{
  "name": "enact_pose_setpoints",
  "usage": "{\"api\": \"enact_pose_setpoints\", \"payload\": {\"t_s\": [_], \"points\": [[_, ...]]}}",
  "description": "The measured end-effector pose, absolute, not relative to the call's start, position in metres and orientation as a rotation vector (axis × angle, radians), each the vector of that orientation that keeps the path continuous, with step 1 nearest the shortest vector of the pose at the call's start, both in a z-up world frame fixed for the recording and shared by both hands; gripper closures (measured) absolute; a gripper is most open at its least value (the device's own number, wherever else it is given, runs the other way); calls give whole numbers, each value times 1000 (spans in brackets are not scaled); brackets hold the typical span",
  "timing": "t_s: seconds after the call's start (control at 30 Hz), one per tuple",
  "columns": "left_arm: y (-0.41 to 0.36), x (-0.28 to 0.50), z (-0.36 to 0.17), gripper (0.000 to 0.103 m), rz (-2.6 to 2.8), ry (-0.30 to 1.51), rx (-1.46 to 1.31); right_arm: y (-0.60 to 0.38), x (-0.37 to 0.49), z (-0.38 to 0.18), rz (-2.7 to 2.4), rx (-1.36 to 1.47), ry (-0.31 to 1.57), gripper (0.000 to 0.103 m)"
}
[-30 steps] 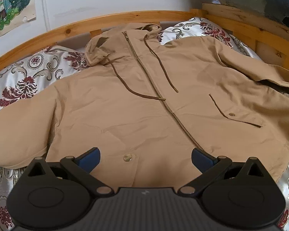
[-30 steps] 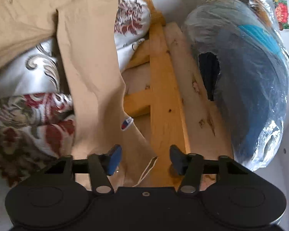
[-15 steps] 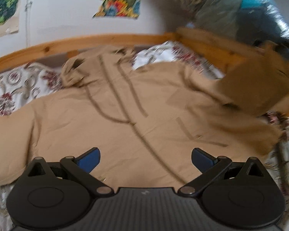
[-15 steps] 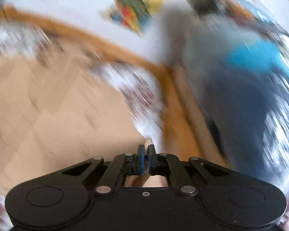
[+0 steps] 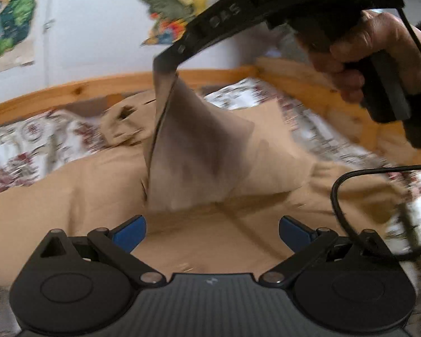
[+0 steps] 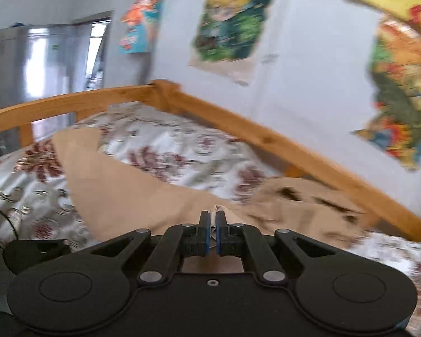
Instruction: Fold large clothes
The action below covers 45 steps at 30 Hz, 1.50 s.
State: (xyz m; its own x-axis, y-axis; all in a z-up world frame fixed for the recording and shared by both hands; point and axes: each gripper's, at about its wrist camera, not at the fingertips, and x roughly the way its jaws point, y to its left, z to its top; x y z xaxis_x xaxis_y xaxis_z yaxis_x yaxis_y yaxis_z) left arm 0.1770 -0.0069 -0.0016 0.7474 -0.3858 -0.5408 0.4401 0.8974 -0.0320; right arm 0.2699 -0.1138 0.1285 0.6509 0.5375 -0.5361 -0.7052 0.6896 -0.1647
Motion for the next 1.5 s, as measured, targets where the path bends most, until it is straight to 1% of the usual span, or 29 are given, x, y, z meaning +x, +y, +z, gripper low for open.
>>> {"api": "enact_pose_setpoints", "payload": {"t_s": [0.03, 0.07, 0.13, 0.17, 0.23, 0.27, 0.33, 0.4, 0.43, 0.57, 0.67, 0.77, 0.83, 0.9, 0.93, 0.97, 1.03, 1.17, 1.23, 1.33, 1.4, 1.5], "points": [[-2, 182, -6, 0, -417, 590, 107, -104, 276, 118, 745, -370, 491, 99], [3, 186, -11, 0, -396, 609, 111, -96, 280, 106, 765, -367, 506, 96], [10, 193, -20, 0, -350, 644, 119, -87, 285, 89, 792, -349, 521, 77], [14, 198, -25, 0, -320, 663, 122, -90, 287, 81, 800, -329, 532, 70], [20, 206, -31, 0, -274, 691, 112, -105, 287, 71, 796, -299, 549, 45], [23, 211, -34, 0, -245, 704, 107, -121, 284, 65, 773, -283, 547, 40], [26, 220, -40, 0, -185, 722, 105, -150, 283, 55, 703, -271, 543, 26], [26, 231, -48, 0, -127, 745, 118, -187, 285, 43, 556, -276, 544, 20], [25, 235, -51, 0, -112, 755, 129, -206, 287, 36, 458, -281, 548, 19], [11, 254, -73, 0, -31, 828, 192, -279, 307, -5, 15, -359, 618, 19], [8, 260, -89, 0, -4, 869, 199, -317, 319, -36, -134, -307, 719, 20], [10, 257, -95, 0, 2, 859, 174, -341, 322, -58, -155, -151, 780, 28], [14, 258, -95, 0, -3, 863, 159, -343, 322, -64, -141, -133, 770, 45], [17, 258, -96, 0, -2, 864, 149, -334, 320, -67, -119, -234, 724, 48], [18, 257, -95, 0, 1, 864, 144, -332, 319, -73, -106, -294, 704, 48], [18, 255, -93, 1, 8, 865, 141, -333, 320, -77, -102, -304, 699, 47], [22, 248, -87, 1, 16, 871, 138, -340, 318, -79, -131, -225, 687, 38], [47, 211, -61, 1, -9, 758, 78, -324, 291, -65, -148, -192, 670, 33], [61, 198, -48, 1, 41, 732, 62, -306, 270, -55, -126, -184, 627, 19], [94, 186, -28, 1, 210, 679, 10, -280, 231, -36, -84, -80, 547, 8], [124, 186, -17, 1, 343, 660, -48, -265, 212, -29, -44, -1, 526, 3], [165, 197, -6, 1, 573, 638, -67, -238, 190, -25, 102, -15, 565, 3]]}}
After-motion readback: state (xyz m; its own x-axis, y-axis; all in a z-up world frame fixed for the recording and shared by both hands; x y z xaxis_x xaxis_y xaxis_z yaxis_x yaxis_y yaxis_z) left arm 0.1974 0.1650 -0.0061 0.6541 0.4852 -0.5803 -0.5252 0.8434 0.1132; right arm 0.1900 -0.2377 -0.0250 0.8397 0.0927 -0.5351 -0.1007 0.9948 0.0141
